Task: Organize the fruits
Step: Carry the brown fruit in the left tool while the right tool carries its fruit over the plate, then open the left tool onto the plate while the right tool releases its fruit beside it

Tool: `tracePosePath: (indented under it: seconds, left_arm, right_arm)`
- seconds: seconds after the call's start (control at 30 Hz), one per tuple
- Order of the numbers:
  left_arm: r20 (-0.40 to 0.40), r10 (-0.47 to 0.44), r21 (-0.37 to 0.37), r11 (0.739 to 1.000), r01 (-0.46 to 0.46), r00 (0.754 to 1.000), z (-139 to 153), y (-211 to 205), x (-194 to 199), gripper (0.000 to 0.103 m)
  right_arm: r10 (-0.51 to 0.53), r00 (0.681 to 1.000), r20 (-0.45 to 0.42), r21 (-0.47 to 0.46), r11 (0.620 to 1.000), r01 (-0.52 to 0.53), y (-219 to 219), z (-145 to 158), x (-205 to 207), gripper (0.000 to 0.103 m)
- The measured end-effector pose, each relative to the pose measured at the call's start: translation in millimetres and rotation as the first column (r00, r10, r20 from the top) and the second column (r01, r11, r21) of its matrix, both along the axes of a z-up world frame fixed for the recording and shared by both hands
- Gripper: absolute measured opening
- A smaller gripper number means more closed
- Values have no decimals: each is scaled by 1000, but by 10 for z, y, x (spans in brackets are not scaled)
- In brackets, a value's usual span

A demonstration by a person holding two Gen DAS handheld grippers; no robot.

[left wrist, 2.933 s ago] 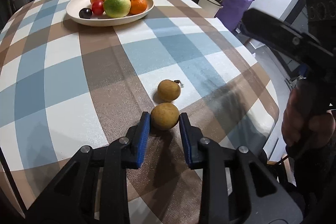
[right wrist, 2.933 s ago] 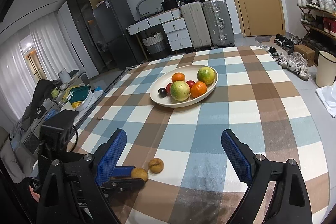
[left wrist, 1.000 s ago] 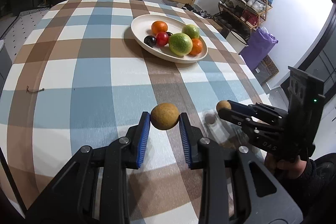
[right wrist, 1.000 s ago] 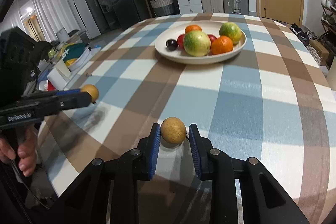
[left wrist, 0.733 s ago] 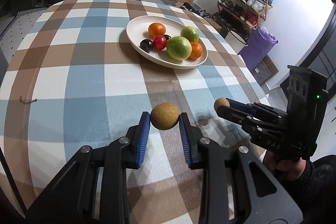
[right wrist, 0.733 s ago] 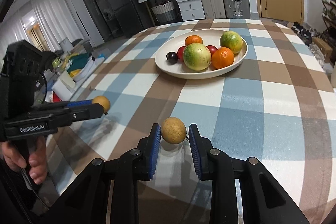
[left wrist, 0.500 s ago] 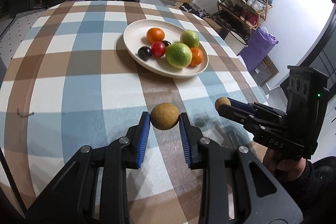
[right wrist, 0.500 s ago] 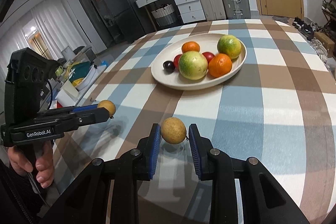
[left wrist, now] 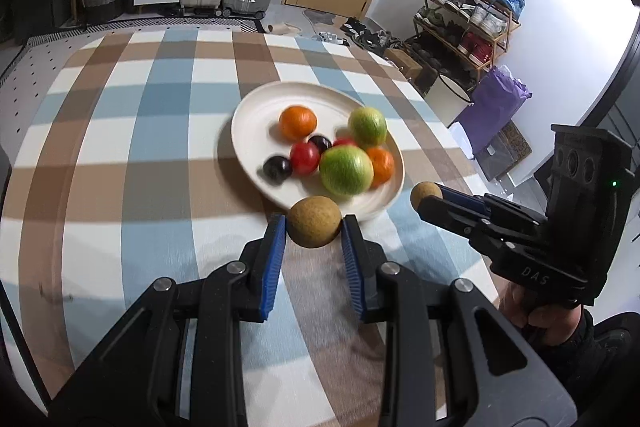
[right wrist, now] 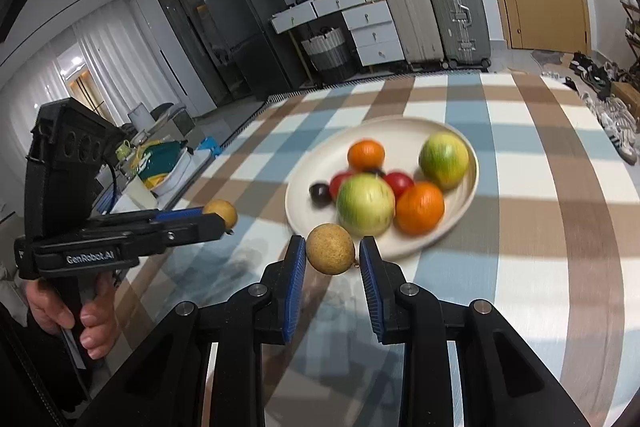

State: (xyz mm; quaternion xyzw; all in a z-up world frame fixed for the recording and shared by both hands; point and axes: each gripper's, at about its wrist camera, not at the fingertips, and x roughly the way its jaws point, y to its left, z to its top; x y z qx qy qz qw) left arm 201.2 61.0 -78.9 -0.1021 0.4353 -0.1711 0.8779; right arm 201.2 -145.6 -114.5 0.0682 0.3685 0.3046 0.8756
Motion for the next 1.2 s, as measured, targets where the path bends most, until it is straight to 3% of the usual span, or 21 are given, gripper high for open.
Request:
tracePosePath:
  seconds: [0.53, 0.87, 1.2]
  left_arm:
    - [-6, -7, 9, 1000, 7, 1000, 70, -87, 932, 26]
    - [-52, -13, 20, 1000, 14, 999, -194, -104, 1297, 26]
    - [-75, -2, 20, 1000, 4, 997, -395, -94, 1400, 26]
  right_arm:
    - [12, 999, 40, 29, 999, -13, 139, 274, 762, 28]
    - [-24, 1000, 17, 12, 1000, 23, 162, 134, 1056, 28]
    - [-62, 998, 27, -45, 997, 63, 240, -16, 1127, 28]
